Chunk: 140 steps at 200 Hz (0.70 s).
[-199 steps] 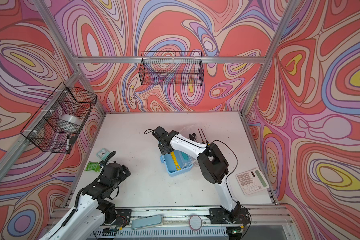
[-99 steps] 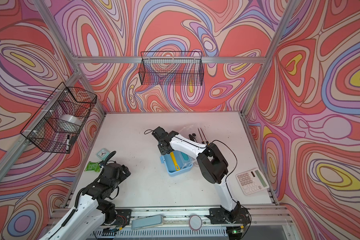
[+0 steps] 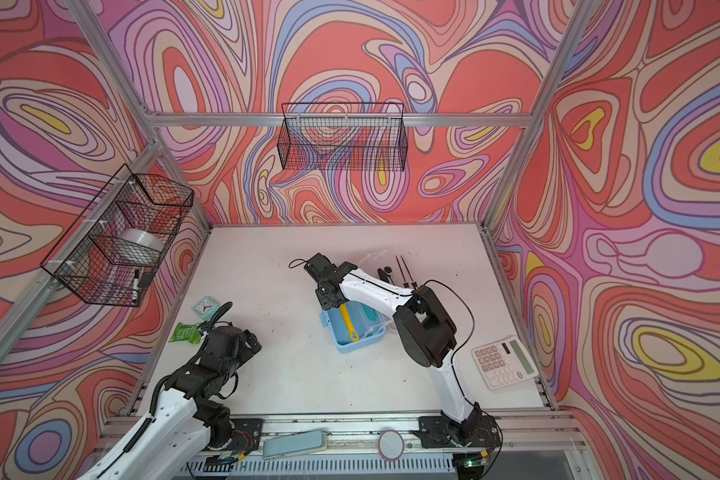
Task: Pack the tool kit
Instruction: 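Hold the pipe wrench head-up above the light-blue box with the right gripper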
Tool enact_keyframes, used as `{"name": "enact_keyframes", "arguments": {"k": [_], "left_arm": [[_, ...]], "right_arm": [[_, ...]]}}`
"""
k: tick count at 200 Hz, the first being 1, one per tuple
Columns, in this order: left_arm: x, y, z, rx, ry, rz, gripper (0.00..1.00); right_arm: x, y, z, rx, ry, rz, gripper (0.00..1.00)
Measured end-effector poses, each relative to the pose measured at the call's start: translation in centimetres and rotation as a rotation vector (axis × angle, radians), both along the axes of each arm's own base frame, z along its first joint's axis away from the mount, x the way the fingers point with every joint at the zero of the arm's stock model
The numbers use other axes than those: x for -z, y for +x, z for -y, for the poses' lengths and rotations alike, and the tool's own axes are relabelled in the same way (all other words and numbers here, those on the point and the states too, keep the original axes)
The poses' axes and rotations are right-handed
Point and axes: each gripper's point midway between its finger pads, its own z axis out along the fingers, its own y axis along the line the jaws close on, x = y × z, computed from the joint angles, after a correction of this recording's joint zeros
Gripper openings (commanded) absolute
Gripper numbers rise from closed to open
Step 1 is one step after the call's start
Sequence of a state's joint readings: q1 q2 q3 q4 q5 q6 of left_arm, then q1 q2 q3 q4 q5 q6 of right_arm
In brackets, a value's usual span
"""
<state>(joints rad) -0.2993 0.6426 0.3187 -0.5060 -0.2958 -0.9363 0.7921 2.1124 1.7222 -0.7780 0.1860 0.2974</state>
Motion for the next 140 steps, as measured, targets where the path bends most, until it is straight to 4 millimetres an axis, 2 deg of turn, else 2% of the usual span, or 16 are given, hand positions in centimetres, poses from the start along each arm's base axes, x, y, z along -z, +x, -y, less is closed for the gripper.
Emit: {"name": "enact_keyframes", "arguments": {"k": [140], "left_arm": [[0.01, 0.0, 0.0, 0.0, 0.0, 0.0, 1.0]], "right_arm": [[0.19, 0.09, 0.03, 0.009, -0.001, 0.007, 0.0]]}}
